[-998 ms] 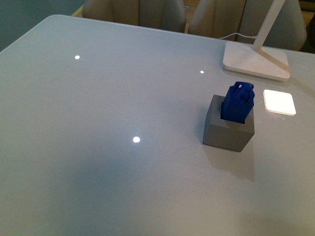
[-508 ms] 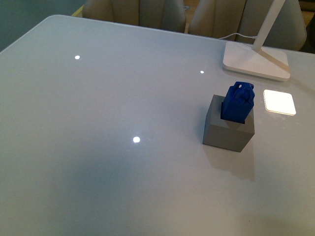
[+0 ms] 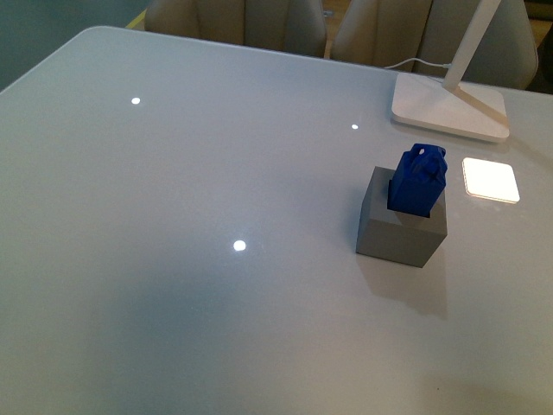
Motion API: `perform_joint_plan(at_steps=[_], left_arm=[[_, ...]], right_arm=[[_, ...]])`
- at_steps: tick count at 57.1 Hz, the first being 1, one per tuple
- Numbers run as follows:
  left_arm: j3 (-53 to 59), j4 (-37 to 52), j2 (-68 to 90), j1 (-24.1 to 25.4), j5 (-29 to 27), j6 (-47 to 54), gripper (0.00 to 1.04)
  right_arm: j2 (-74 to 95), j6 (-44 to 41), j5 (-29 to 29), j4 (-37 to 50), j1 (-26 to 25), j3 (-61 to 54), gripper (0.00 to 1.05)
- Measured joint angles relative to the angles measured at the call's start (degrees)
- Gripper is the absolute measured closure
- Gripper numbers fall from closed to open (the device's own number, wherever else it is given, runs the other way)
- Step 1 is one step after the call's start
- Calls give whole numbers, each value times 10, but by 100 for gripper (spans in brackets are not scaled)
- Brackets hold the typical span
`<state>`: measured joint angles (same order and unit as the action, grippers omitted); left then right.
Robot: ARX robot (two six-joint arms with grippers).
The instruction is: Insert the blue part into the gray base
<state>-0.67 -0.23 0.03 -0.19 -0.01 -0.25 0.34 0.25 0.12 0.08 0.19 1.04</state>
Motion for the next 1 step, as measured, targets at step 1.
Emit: perform_joint_plan(at_steps=[1], left_arm=[[0, 0, 0, 0, 0, 0, 7]], right_arm=[[0, 0, 0, 0, 0, 0, 9]])
